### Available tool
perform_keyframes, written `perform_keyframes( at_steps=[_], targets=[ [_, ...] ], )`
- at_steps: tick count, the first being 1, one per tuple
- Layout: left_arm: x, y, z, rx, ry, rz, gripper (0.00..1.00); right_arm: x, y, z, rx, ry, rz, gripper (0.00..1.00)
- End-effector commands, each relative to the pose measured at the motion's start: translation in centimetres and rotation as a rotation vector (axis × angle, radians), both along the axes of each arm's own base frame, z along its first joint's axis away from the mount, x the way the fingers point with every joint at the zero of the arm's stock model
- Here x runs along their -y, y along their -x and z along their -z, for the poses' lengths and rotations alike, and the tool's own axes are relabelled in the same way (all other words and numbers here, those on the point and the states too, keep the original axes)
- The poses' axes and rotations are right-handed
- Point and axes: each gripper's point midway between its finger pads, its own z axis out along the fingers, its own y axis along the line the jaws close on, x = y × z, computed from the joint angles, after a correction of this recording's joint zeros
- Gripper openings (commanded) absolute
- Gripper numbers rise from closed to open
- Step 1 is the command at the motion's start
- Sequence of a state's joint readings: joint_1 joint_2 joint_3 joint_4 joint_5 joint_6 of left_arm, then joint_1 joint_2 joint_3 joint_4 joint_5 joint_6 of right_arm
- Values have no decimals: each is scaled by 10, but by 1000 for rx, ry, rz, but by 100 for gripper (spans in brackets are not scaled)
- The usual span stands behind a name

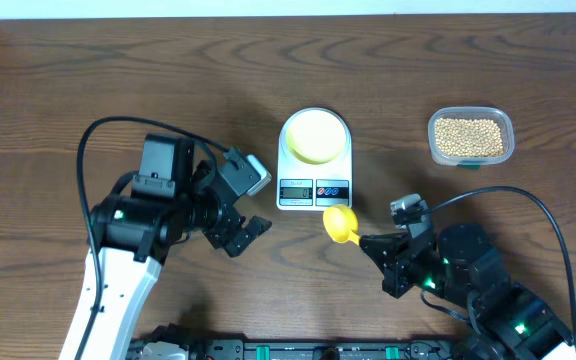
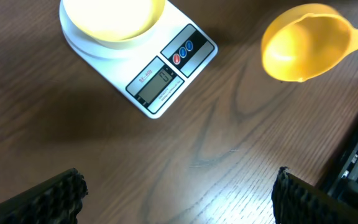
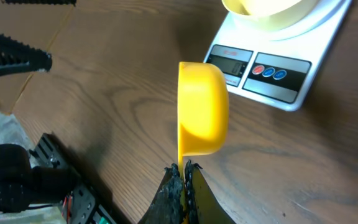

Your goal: Scoop item into bowl and weigh 50g on scale

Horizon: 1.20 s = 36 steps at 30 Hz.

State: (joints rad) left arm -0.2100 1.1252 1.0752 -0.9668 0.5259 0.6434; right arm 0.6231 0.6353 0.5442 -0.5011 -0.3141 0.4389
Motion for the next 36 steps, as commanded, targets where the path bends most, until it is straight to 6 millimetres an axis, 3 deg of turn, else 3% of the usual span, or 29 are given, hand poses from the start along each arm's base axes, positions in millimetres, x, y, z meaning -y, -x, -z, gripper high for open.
perform_keyframes(
  at_steps=[1,25,36],
  targets=[
    [-6,-12,-7,42,-45,4,98,8,-3,-6,22,5,29,1],
    [-10,-17,-5,57,-70,-10,98,15,-1,3,-45,10,81,1],
    [-8,-21,12,-9,-77,-5,98,17,2,8,-65,25,81,1]
  ],
)
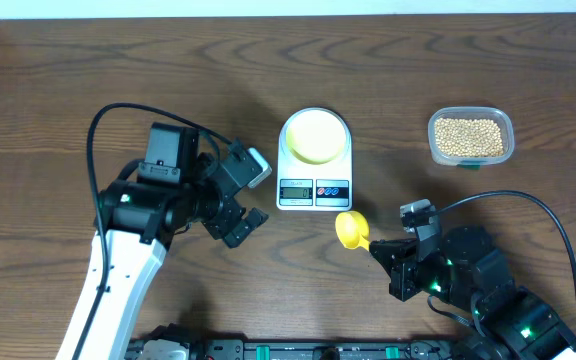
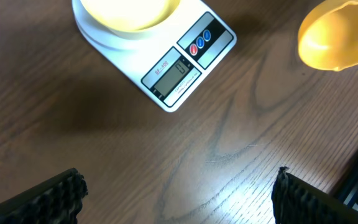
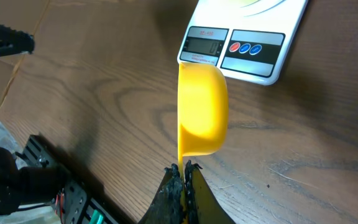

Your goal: Scoop item into bowl and weigh 50g on scale

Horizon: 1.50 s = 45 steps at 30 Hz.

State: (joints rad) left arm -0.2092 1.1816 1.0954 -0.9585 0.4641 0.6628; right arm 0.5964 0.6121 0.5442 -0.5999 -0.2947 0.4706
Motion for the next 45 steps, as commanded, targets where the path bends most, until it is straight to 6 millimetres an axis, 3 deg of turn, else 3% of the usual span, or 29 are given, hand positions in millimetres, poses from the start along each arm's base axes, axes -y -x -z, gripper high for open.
perform_keyframes(
  at_steps=[1,38,45],
  targets=[
    [0,-8,4,-10,-9,9,98,2,-4,-7,14,-10,23,1],
    [2,-13,6,-8,-6,10,98,3,-7,-8,4,-25,61,1],
    [2,-13,6,-8,-6,10,98,17,-10,4,-11,44,122,1]
  ],
)
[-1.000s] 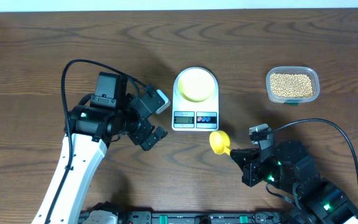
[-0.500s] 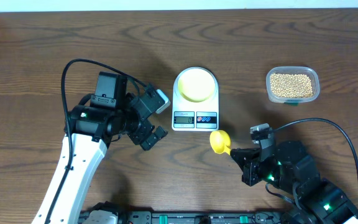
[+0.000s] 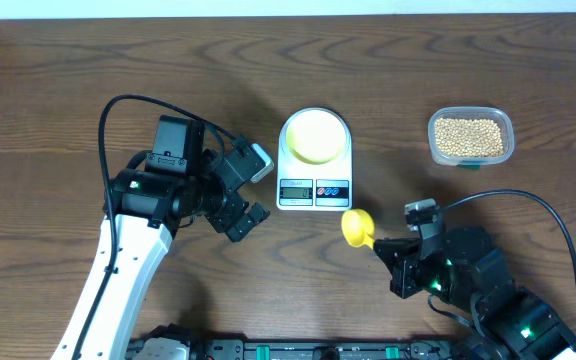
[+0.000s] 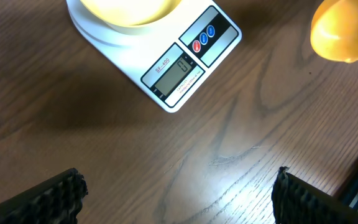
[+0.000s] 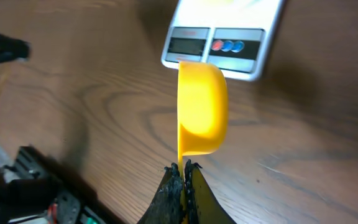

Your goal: Scoop item into bowl and weigh 50g on scale

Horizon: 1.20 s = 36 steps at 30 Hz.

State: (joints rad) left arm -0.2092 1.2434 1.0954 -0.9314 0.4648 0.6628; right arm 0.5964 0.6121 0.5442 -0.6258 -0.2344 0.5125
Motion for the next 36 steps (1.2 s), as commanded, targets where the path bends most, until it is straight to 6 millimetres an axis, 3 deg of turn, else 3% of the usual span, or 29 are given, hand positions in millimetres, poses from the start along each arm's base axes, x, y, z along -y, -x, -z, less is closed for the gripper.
perform_keyframes(
  at_steps=[1,8,21,36],
  targets=[
    [-1,-3,-7,26,0,9,98,9,-6,-2,13,24,52,1],
    [-1,-3,-7,26,0,9,98,35,-15,11,26,143,170,1],
    [-1,-3,-7,26,0,9,98,45,-26,13,16,155,280,1],
    [-1,-3,-7,26,0,9,98,40,-43,20,15,183,301,1]
  ],
)
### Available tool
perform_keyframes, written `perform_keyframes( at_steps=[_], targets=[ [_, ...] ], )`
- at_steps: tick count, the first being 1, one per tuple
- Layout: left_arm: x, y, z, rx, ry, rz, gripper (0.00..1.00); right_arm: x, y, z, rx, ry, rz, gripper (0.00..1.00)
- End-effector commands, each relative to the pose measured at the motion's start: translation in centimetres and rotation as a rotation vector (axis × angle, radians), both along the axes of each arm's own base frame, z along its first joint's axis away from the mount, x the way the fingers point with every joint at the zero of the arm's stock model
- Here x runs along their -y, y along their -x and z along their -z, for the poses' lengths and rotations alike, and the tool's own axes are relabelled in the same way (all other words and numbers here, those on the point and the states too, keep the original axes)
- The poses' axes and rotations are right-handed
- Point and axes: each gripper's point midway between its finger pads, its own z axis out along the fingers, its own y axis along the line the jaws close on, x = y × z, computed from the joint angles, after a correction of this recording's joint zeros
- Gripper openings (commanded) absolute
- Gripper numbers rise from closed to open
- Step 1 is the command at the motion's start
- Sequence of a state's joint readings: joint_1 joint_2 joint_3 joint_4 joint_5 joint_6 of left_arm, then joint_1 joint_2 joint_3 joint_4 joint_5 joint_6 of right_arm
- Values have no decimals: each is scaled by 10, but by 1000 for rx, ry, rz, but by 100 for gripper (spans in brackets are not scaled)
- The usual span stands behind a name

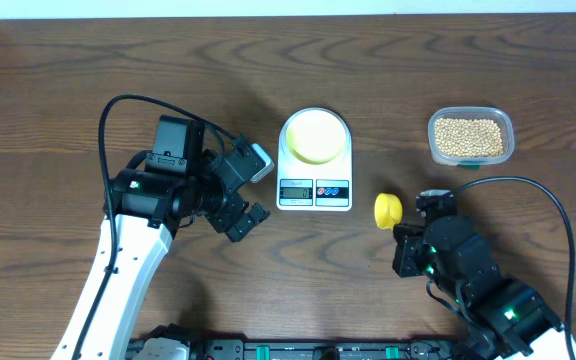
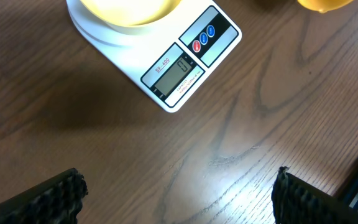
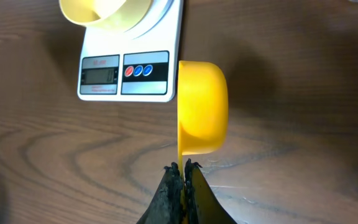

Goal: Scoop item into bowl and weigh 50g on scale
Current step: 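Move the right gripper with the scoop right toward the soybean tub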

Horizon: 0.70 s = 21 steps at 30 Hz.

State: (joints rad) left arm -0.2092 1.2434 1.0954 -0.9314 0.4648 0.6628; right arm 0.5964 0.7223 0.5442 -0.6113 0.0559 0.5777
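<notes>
The white scale (image 1: 314, 160) carries a yellow bowl (image 1: 314, 136); its display (image 2: 175, 73) is too small to read. A yellow scoop (image 1: 388, 209) hangs just right of the scale, with my right gripper (image 3: 182, 168) shut on its thin handle; the scoop's cup (image 3: 202, 116) is turned on its side. The clear tub of beans (image 1: 470, 137) stands at the far right. My left gripper (image 1: 240, 203) is open, left of the scale, its fingers (image 2: 55, 196) wide apart over bare wood.
Brown wooden table (image 1: 68, 90) all around. A black cable (image 1: 128, 105) loops over the left arm, and another cable (image 1: 538, 200) arcs over the right arm. A black rail (image 1: 298, 350) runs along the front edge.
My right gripper has carried the scoop to the right and a little farther back, turning toward the far side. The left arm has not moved.
The right gripper held the scoop just below the scale's buttons. At each later moment it stood farther right, and now it is right of the scale. The left arm shifted slightly back and right early, then stayed still with its gripper open.
</notes>
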Motion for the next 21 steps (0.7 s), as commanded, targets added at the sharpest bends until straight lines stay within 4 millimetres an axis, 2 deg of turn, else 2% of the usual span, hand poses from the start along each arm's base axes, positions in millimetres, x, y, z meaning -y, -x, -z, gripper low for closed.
perform_keyframes(
  at_steps=[1,12,21],
  targets=[
    [-1,-3,-7,26,0,9,98,4,-8,-5,21,6,43,1],
    [-1,-3,-7,26,0,9,98,8,-14,-12,44,10,66,1],
    [-1,-3,-7,26,0,9,98,30,-16,-19,12,35,143,1]
  ],
)
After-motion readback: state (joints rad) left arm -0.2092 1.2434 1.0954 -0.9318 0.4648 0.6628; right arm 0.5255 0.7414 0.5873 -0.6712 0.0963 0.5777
